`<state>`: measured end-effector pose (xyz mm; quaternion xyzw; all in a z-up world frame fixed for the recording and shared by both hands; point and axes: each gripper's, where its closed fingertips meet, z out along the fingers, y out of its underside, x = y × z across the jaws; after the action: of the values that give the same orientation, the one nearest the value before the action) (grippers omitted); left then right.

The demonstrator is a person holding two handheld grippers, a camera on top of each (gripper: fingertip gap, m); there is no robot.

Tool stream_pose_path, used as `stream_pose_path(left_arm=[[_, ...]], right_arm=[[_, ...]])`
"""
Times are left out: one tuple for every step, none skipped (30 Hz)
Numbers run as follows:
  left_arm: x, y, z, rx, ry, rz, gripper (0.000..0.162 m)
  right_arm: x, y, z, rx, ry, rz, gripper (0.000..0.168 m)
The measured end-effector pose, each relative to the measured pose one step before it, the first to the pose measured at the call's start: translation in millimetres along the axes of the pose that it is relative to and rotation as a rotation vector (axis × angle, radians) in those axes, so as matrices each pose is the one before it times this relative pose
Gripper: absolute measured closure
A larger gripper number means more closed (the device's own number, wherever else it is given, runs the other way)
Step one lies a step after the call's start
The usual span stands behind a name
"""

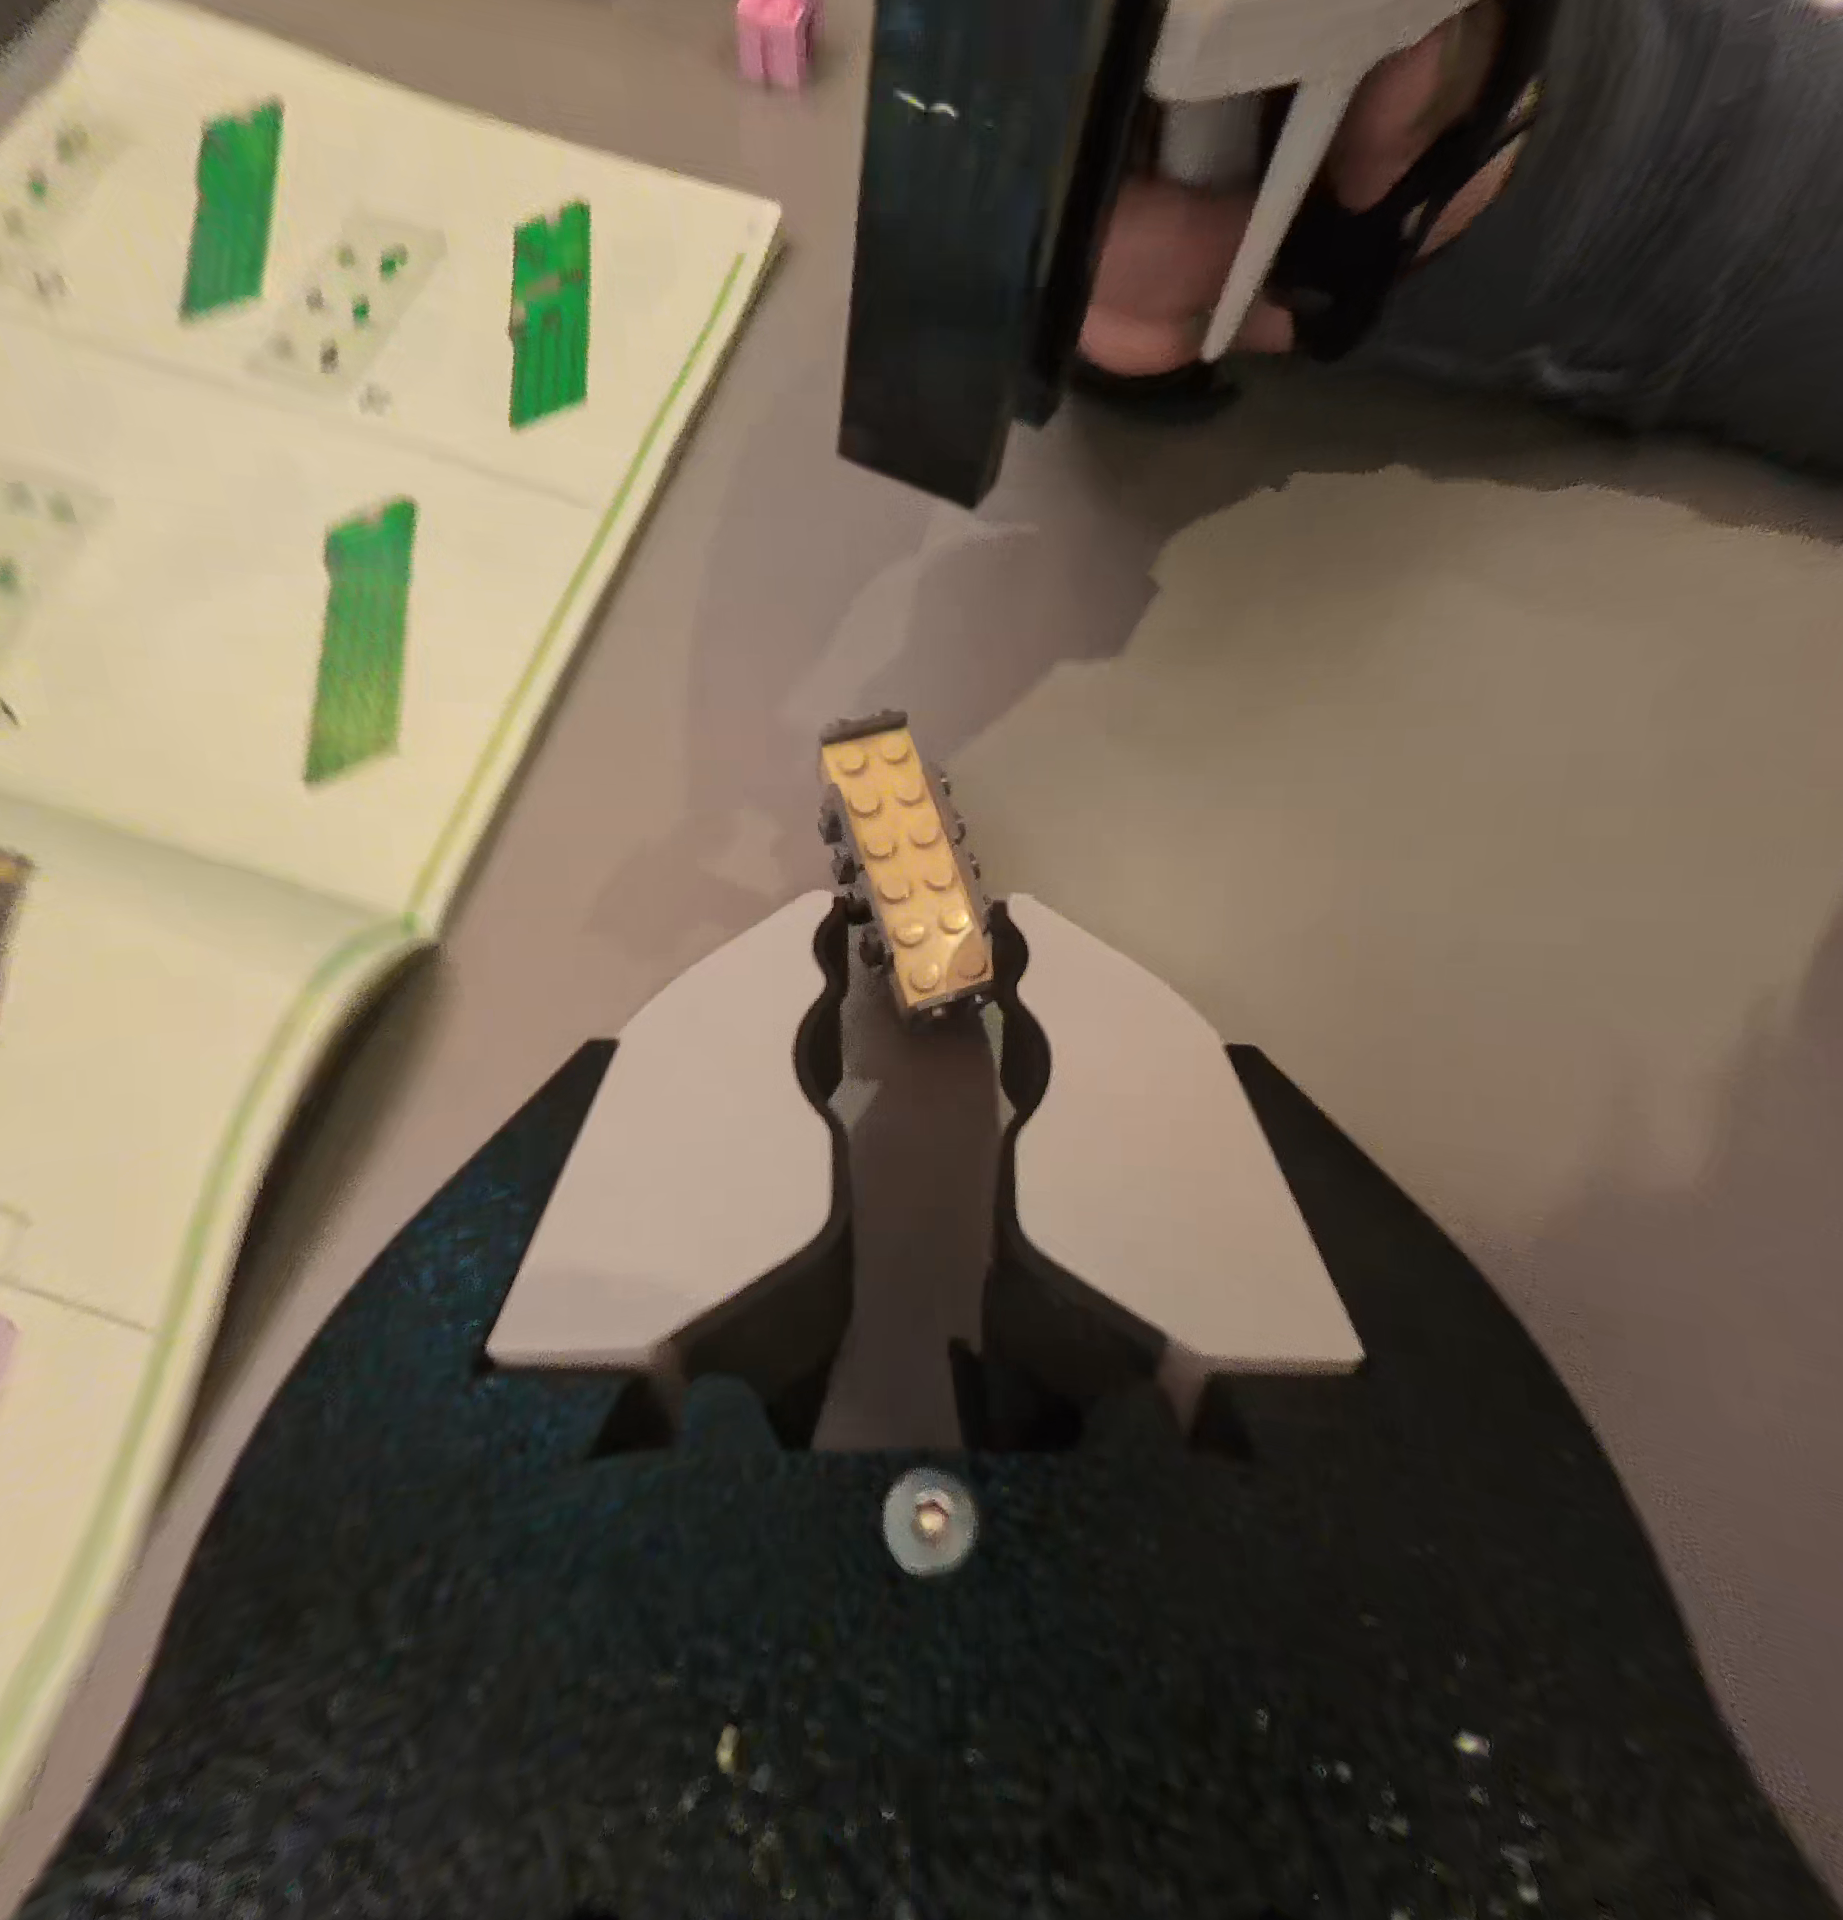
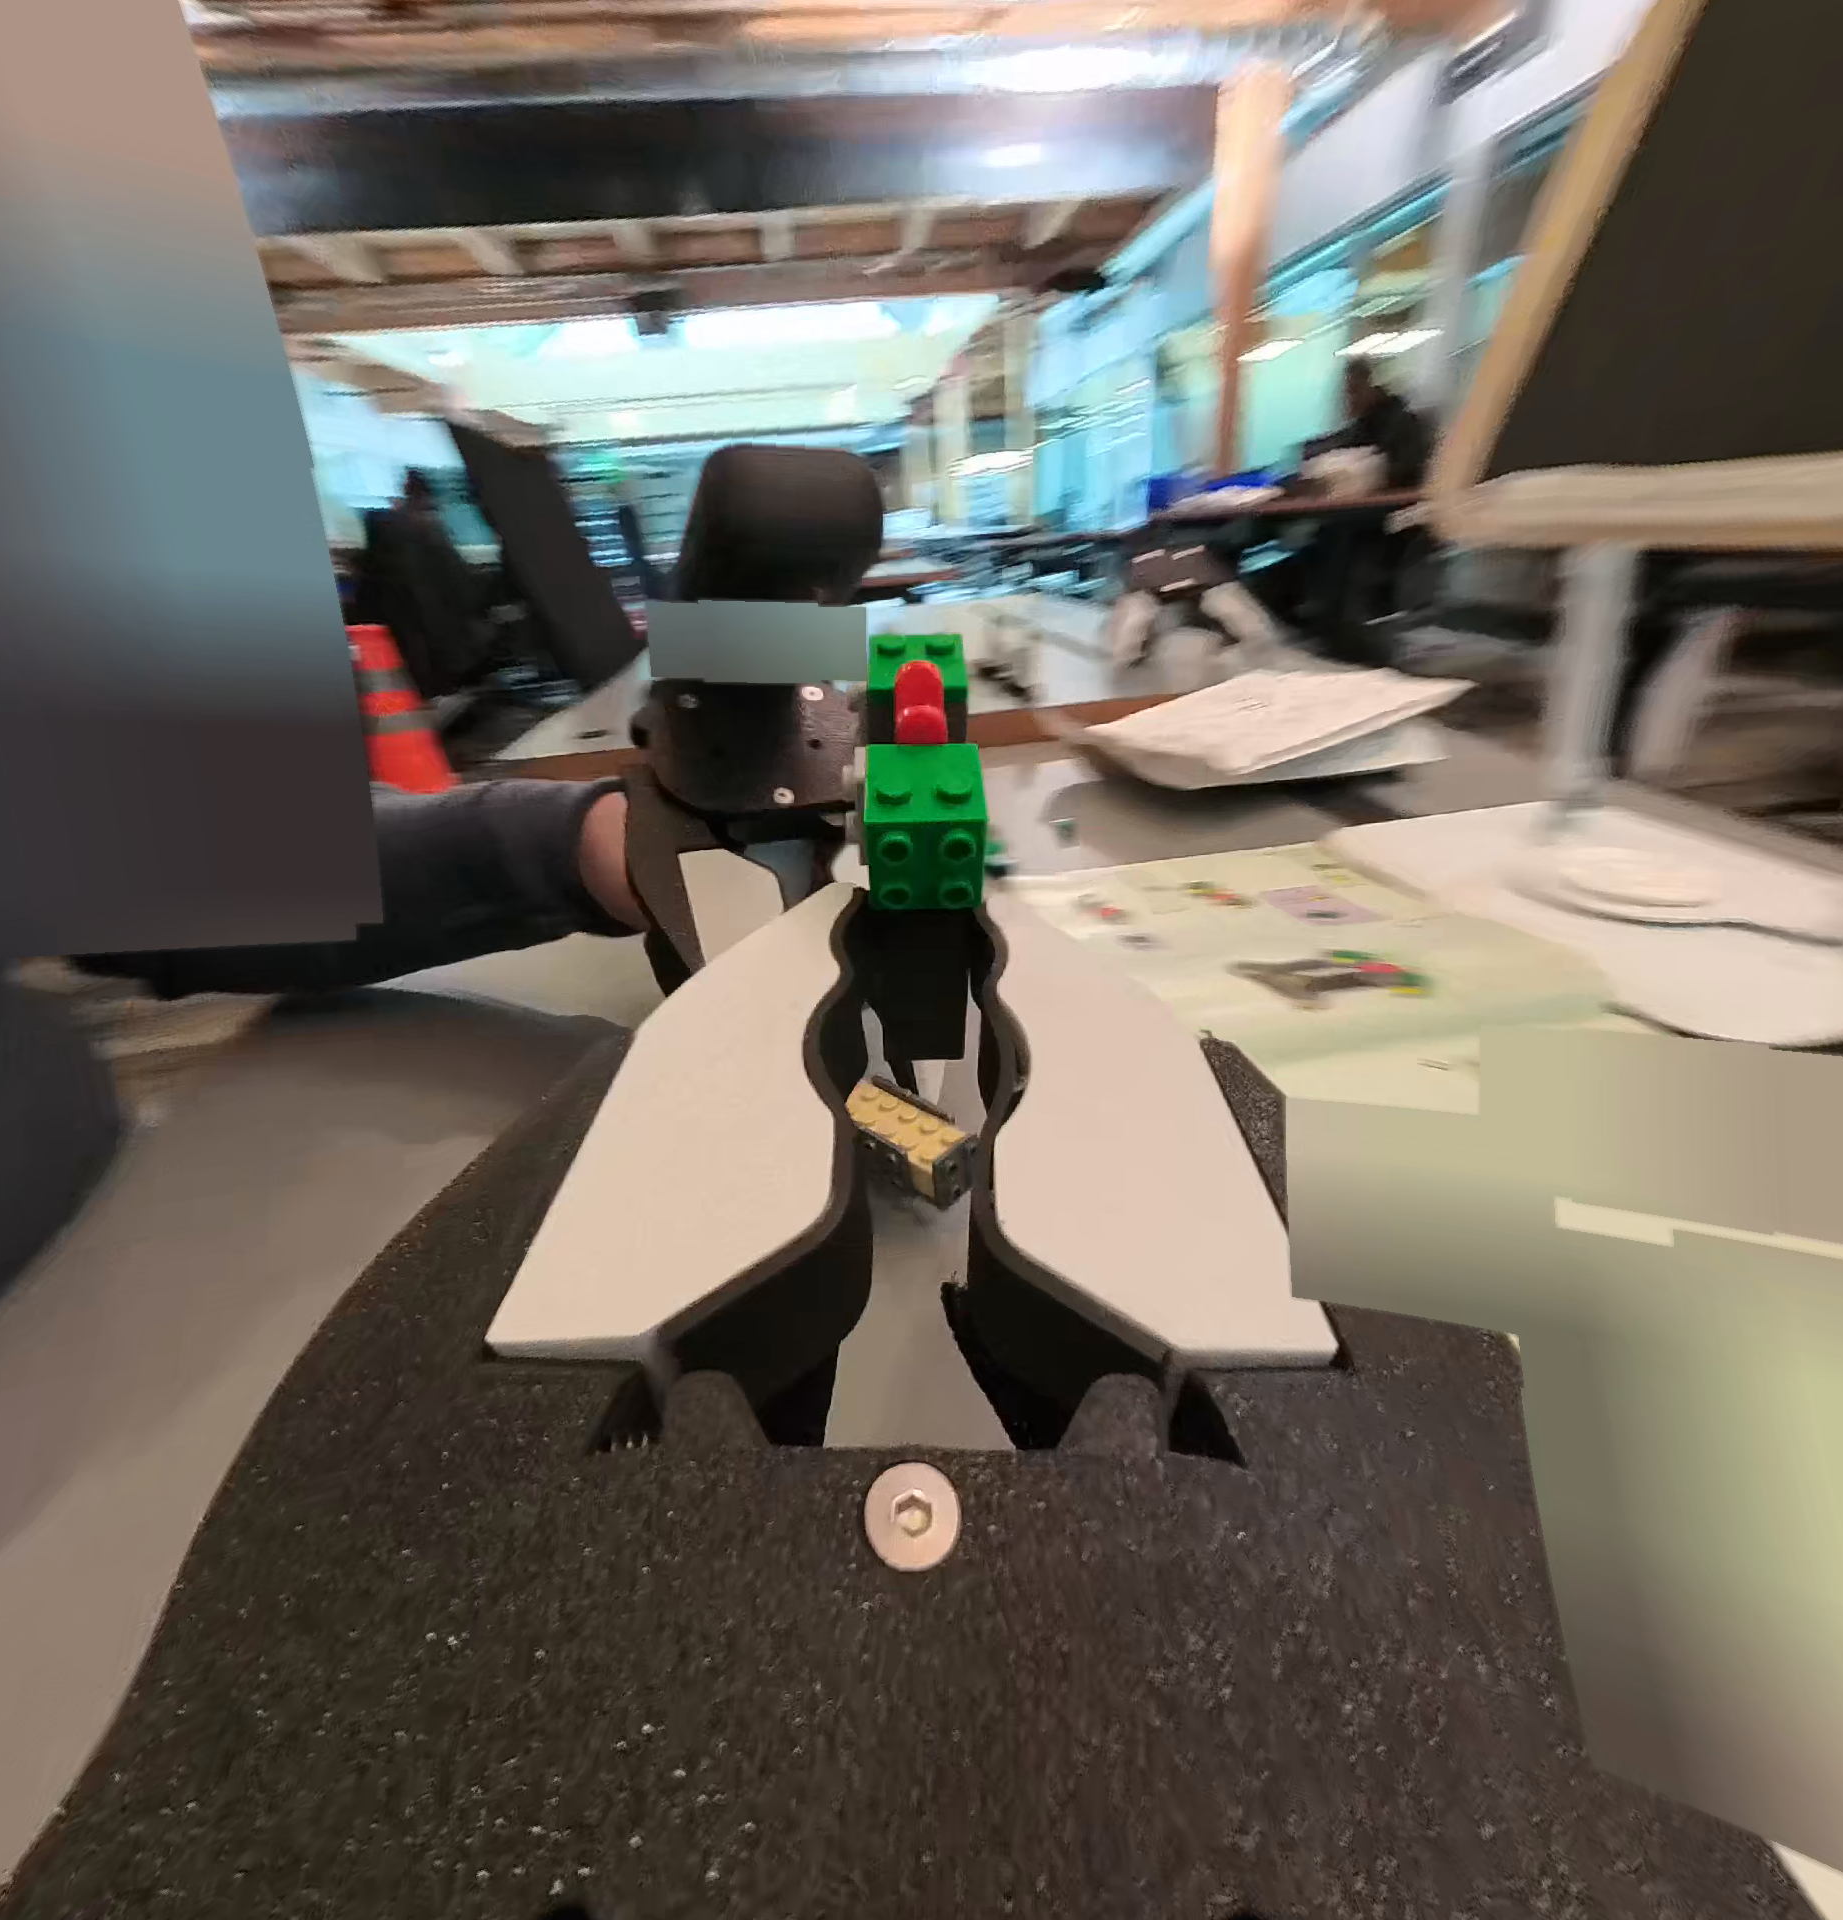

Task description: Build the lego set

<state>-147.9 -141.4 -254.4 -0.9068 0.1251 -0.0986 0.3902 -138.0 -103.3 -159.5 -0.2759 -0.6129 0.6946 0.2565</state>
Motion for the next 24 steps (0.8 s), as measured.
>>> stream_pose_path(left_arm=[[-4.99, -5.47, 3.20, -0.0036, -0.0136, 0.0430, 0.136], [-5.44, -6.04, 2.90, -0.0014, -0.0169, 0.0444, 0.136], [-5.14, -6.91, 2.75, 0.0047, -0.0106, 0.0387, 0.136], [-4.93, -7.27, 2.79, 0.0094, 0.0005, 0.0279, 0.136], [-5.47, -7.12, 3.01, 0.0113, 0.0067, 0.0167, 0.136], [-5.78, -6.68, 3.29, 0.0107, 0.0102, 0.0104, 0.136], [-5.94, -6.34, 3.74, 0.0079, 0.0154, 0.0118, 0.136], [-7.00, -5.69, 4.68, 0.0017, 0.0145, 0.0157, 0.136], [-9.30, -3.55, 5.59, -0.0158, 0.0083, 0.0162, 0.136], [-9.69, -1.76, 6.46, -0.0292, 0.0127, 0.0177, 0.136], [-7.91, -1.42, 6.94, -0.0284, 0.0258, 0.0196, 0.136], [-5.97, -2.20, 6.55, -0.0179, 0.0356, 0.0216, 0.136], [-6.04, -2.08, 5.86, -0.0097, 0.0262, 0.0188, 0.136], [-6.16, -0.51, 5.08, -0.0141, 0.0185, 0.0116, 0.136], [-4.86, 1.22, 4.53, -0.0185, 0.0196, 0.0079, 0.136], [-4.08, 1.90, 4.09, -0.0188, 0.0164, 0.0022, 0.136], [-3.55, 2.52, 3.83, -0.0172, 0.0116, -0.0054, 0.136], [-3.29, 2.60, 3.60, -0.0135, 0.0038, -0.0135, 0.134], [-4.86, 1.50, 2.83, -0.0047, -0.0189, -0.0212, 0.121], [-4.66, -0.65, 1.29, 0.0153, -0.0323, -0.0160, 0.109], [-2.18, -2.74, -0.35, 0.0355, -0.0315, -0.0067, 0.103], [-1.60, -3.31, -1.96, 0.0405, -0.0379, -0.0110, 0.100], [-1.60, -2.97, -3.30, 0.0372, -0.0438, -0.0165, 0.098], [-1.42, -2.44, -3.52, 0.0336, -0.0442, -0.0237, 0.098]], right_arm=[[3.60, -2.26, -7.45, 0.0103, 0.0546, -0.0244, 0.152], [4.37, -2.18, -8.02, 0.0087, 0.0546, -0.0214, 0.152], [5.87, -2.24, -8.37, 0.0100, 0.0597, -0.0191, 0.152], [5.95, -2.11, -7.71, 0.0132, 0.0597, -0.0158, 0.152], [6.61, -2.15, -7.30, 0.0136, 0.0529, -0.0093, 0.152], [7.10, -2.27, -5.82, 0.0123, 0.0483, -0.0050, 0.152], [7.81, -1.60, -5.09, 0.0113, 0.0474, -0.0077, 0.152], [8.65, -1.22, -3.75, 0.0076, 0.0513, -0.0128, 0.152], [9.01, -1.14, -2.86, 0.0063, 0.0565, -0.0215, 0.152], [5.47, -0.19, -1.89, 0.0021, 0.0416, -0.0222, 0.152], [4.94, 0.64, -0.86, -0.0051, 0.0291, -0.0164, 0.152], [3.73, 1.11, -0.45, -0.0071, 0.0231, -0.0127, 0.152], [2.08, 1.35, -0.11, -0.0071, 0.0166, -0.0121, 0.152], [0.81, 1.02, 0.38, -0.0066, 0.0113, -0.0113, 0.152], [0.75, 1.33, 1.60, -0.0056, 0.0035, -0.0078, 0.152], [-0.46, 0.45, 0.46, -0.0040, 0.0030, -0.0062, 0.152], [0.35, 0.51, 0.76, -0.0022, 0.0017, -0.0040, 0.152], [0.36, 0.49, 0.96, -0.0031, 0.0001, -0.0020, 0.152], [0.33, 0.62, 1.39, -0.0057, -0.0001, 0.0008, 0.152], [1.19, 1.21, 0.71, -0.0043, -0.0017, -0.0007, 0.152], [1.81, 1.11, 1.47, -0.0015, 0.0009, -0.0036, 0.152], [1.92, 0.88, 1.82, -0.0017, 0.0021, -0.0047, 0.152], [3.29, 0.99, 2.41, -0.0014, 0.0077, -0.0025, 0.152], [4.74, 0.46, 2.84, 0.0010, 0.0176, 0.0026, 0.152]])
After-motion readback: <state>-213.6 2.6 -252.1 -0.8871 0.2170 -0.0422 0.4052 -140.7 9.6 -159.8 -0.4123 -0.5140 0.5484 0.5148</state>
